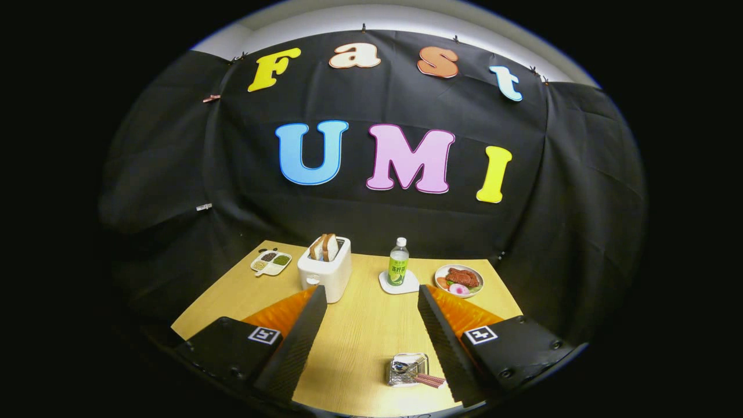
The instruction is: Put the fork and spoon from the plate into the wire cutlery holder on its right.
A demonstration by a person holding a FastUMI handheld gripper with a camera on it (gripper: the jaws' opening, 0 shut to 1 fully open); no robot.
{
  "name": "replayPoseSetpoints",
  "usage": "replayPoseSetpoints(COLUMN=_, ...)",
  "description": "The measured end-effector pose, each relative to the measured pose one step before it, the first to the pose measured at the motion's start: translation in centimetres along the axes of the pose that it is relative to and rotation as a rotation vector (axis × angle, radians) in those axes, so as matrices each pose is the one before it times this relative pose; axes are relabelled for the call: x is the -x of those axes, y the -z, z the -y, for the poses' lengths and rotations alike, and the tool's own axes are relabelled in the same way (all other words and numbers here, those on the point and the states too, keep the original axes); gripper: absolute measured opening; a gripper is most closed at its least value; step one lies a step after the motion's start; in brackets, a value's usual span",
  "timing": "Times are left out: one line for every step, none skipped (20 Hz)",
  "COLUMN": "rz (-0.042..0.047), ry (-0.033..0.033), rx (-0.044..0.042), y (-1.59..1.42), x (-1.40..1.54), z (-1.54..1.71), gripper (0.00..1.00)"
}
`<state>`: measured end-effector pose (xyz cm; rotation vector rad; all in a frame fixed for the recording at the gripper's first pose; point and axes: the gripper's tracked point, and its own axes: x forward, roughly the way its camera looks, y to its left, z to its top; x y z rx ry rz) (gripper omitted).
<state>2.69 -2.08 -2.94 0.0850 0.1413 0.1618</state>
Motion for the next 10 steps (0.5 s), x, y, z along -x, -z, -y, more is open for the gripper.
replayPoseSetpoints(rz=-0.00142, ry=0.00234, rx=0.00073, y=0.018, x=0.032, z=0.057, gripper=0.99)
replayPoseSetpoints(rz=-0.00043, ry=0.00254, rx=-0.00043, y=0.049, x=-0.102, z=0.027, gripper=0.99)
replayPoseSetpoints(rz=0.00045, ry=0.00252, rx=-0.00023, y=-0.081, x=-0.061, z=-0.014, gripper=0.99)
replayPoseSetpoints(rz=-0.00063, ry=0.00166, rx=-0.00037, y=0.007, x=-0.076, z=0.039, gripper=0.99)
replayPoseSetpoints(rz=0.00003, ry=-0.00016, rx=-0.00109, y=0.045, x=-0.072, z=-0.063, gripper=0.98)
replayPoseSetpoints(rz=-0.00279, ry=0.00223, rx=-0.00118, y=0.081, x=-0.068, z=0.104, gripper=0.98)
replayPoseSetpoints(rz=-0.00191, ry=0.00067, rx=-0.00238, y=-0.013, x=-0.092, z=0.053, gripper=0.98)
replayPoseSetpoints(rz=-0.00111, ry=0.00057, rx=-0.00284, y=0.103, x=0.049, z=0.073, gripper=0.98)
replayPoseSetpoints(rz=-0.00119, ry=0.00102, rx=-0.00206, y=-0.054, x=-0.070, z=-0.016, gripper=0.99)
replayPoseSetpoints(rz=0.00065, ry=0.00192, rx=-0.00058, y=-0.015, x=-0.011, z=-0.014, gripper=0.98)
